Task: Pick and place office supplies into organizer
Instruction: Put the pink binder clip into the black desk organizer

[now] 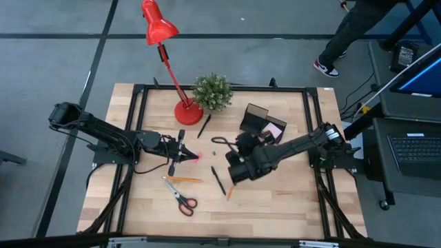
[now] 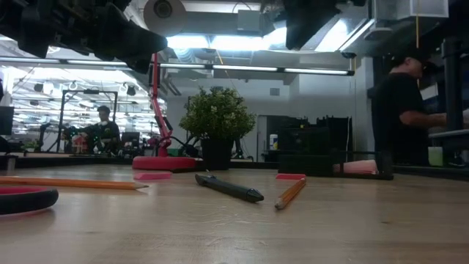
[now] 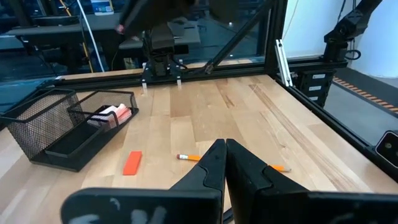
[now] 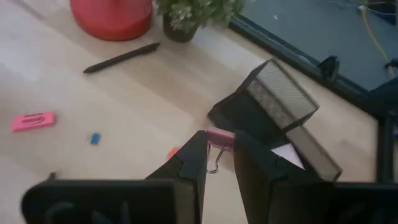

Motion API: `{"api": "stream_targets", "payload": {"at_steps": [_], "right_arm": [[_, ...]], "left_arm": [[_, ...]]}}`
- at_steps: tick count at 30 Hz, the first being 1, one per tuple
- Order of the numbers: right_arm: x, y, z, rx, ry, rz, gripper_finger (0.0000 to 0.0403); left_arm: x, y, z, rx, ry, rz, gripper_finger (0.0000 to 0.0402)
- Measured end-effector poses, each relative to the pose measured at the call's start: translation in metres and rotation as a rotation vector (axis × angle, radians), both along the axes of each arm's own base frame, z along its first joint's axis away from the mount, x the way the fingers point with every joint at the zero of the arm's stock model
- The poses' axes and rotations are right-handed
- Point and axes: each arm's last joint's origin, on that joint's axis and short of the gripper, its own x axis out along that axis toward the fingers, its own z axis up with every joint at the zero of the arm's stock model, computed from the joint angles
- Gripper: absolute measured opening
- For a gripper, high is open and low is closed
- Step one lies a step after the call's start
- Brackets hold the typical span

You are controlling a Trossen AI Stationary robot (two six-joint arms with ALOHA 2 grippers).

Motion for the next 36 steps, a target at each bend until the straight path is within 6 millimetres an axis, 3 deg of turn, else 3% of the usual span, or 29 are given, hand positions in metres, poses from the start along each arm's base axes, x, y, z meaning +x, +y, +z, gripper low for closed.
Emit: {"api": "stream_targets", "payload": {"at_steps": [8, 13, 21, 36], "right_arm": [[0.005, -0.037, 0.004, -0.045, 0.047, -0.040, 0.0074], [0.001, -0.052, -0.021, -0.060, 0.124, -0.092, 0.0074], [-0.008, -0.056, -0.067, -0.012, 0.137, -0.139, 0.0074], [-0.038, -0.086, -0.091, 0.165, -0.064, -0.075, 0.0074]], "left_arm": [[0.000, 0.000, 0.000, 0.000, 0.003, 0.000, 0.0006], [0.000, 0.000, 0.000, 0.000, 0.003, -0.002, 0.0006], [0.000, 0.000, 0.000, 0.003, 0.003, -0.003, 0.0006], [0.000, 0.000, 0.000, 0.001, 0.002, -0.003, 0.0006]]}}
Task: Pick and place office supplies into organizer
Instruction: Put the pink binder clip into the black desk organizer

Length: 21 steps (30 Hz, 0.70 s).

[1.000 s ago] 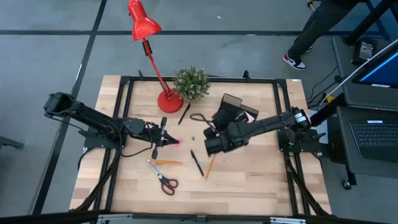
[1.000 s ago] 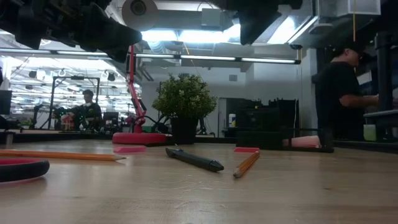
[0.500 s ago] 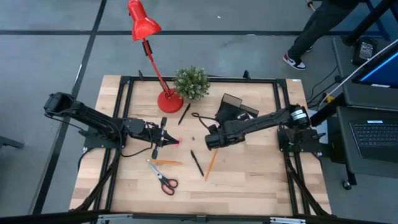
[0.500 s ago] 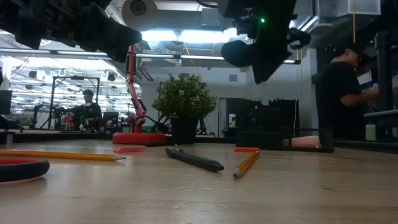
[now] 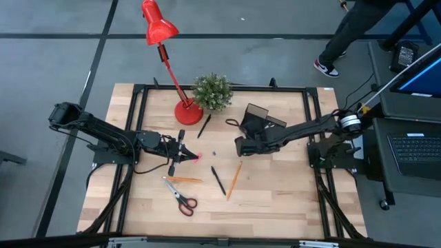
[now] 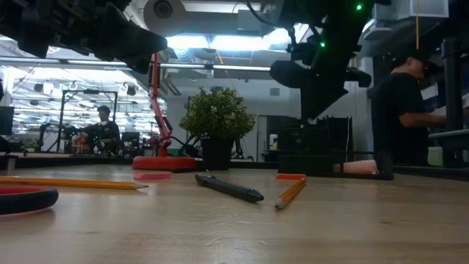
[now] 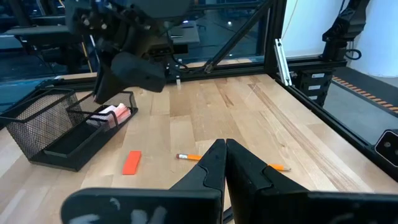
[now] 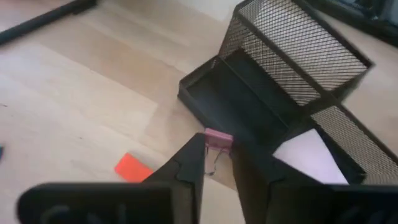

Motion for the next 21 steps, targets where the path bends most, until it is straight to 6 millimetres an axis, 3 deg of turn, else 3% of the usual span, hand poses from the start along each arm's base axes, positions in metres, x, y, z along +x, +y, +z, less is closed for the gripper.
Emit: {"api": "stream_targets", "payload": {"at_steps": [8, 21], "right_arm": [[-0.002, -0.028, -0.016, 0.085, 0.023, 0.015, 0.0074], [0.002, -0.060, -0.017, 0.150, 0.007, 0.040, 0.0074]], "left_arm": [[0.000, 0.000, 0.000, -0.006, -0.002, 0.001, 0.0006], [0.000, 0.000, 0.000, -0.016, 0.003, 0.003, 0.0006]]}}
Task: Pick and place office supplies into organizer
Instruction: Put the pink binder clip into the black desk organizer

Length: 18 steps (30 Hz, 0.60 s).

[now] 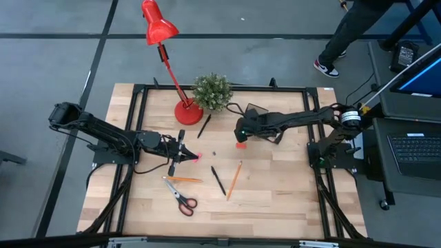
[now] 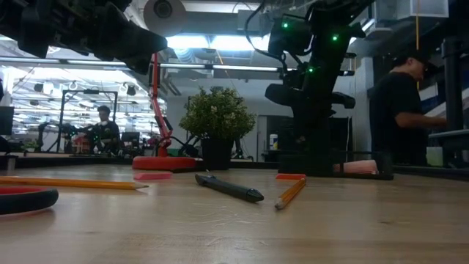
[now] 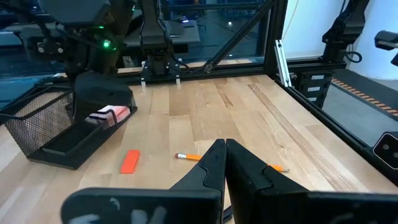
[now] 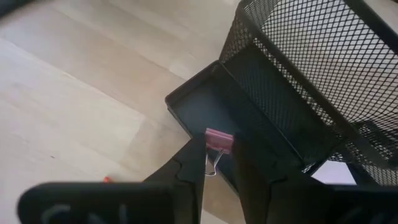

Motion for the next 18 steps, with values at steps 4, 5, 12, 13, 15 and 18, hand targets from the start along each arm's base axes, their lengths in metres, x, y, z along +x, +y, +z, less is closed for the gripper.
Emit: {"api": "stream_targets", "payload": {"at_steps": [4, 5, 12, 13, 15, 18], "right_arm": [[0.000, 0.000, -0.001, 0.001, 0.001, -0.001, 0.0074], [0.001, 0.000, -0.002, 0.001, -0.002, 0.000, 0.0074], [-0.006, 0.000, -0.024, 0.004, -0.021, -0.022, 0.0074], [-0.007, 0.001, -0.026, 0.003, -0.028, -0.023, 0.0074], [-0.008, 0.001, -0.030, 0.002, -0.040, -0.023, 0.0074], [-0.010, 0.001, -0.033, 0.000, -0.039, -0.027, 0.0074]], "left_arm": [[0.000, 0.000, 0.000, 0.000, 0.000, 0.000, 0.0006], [0.000, 0.000, 0.000, 0.000, 0.000, 0.000, 0.0006], [0.000, 0.000, 0.000, 0.000, 0.000, 0.000, 0.0006], [0.000, 0.000, 0.000, -0.001, 0.000, 0.000, 0.0006], [0.000, 0.000, 0.000, -0.002, 0.000, 0.001, 0.0006], [0.000, 0.000, 0.000, -0.002, 0.000, 0.001, 0.0006]]}}
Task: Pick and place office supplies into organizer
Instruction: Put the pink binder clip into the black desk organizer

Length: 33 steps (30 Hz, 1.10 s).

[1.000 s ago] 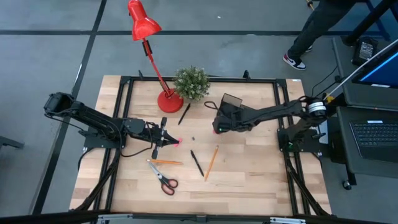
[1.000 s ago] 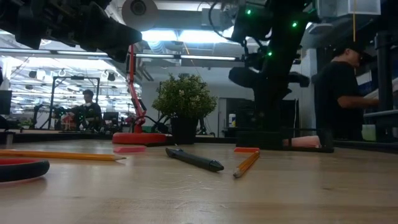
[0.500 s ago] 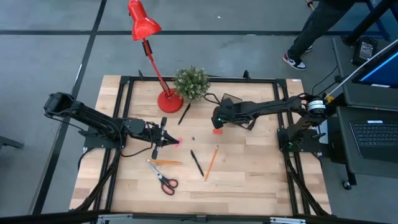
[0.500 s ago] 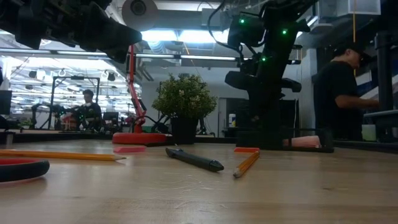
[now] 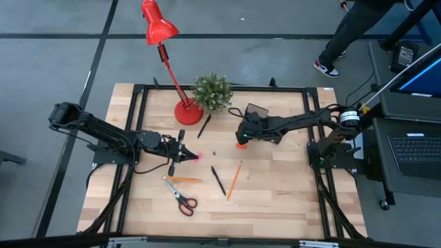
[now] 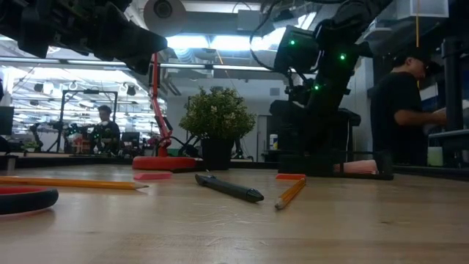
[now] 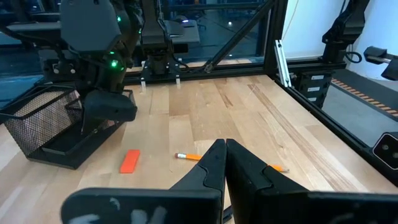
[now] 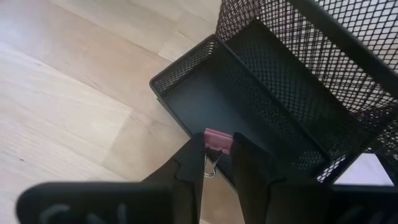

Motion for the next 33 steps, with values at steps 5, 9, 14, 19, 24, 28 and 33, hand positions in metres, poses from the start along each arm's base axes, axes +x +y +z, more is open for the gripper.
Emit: {"api": "stream_targets", "payload": {"at_steps": [5, 9, 14, 19, 24, 28, 33], "right_arm": [[-0.0004, -0.0002, -0.0006, -0.015, 0.001, -0.003, 0.0074], [0.0004, -0.0009, 0.0000, -0.035, -0.008, -0.009, 0.0074], [0.0029, -0.0014, 0.0010, -0.044, -0.036, -0.011, 0.0074], [0.0037, -0.0022, 0.0014, -0.051, -0.044, -0.012, 0.0074], [0.0035, -0.0038, 0.0016, -0.066, -0.043, -0.021, 0.0074], [0.0033, -0.0051, 0.0027, -0.125, -0.040, -0.042, 0.0074], [0.0033, -0.0049, 0.0025, -0.119, -0.030, -0.021, 0.0074]], "left_arm": [[0.0000, 0.0000, 0.0000, 0.000, 0.000, 0.000, 0.0006], [0.0000, 0.0000, 0.0000, 0.000, 0.000, 0.000, 0.0006], [0.0000, 0.0000, 0.0000, -0.006, 0.001, 0.001, 0.0006], [0.0000, 0.0000, 0.0000, -0.006, 0.001, 0.001, 0.0006], [0.0000, 0.0000, 0.0000, -0.006, 0.001, 0.001, 0.0006], [0.0000, 0.0000, 0.0000, -0.006, 0.001, 0.001, 0.0006], [0.0000, 0.0000, 0.0000, -0.006, 0.001, 0.001, 0.0006]]}}
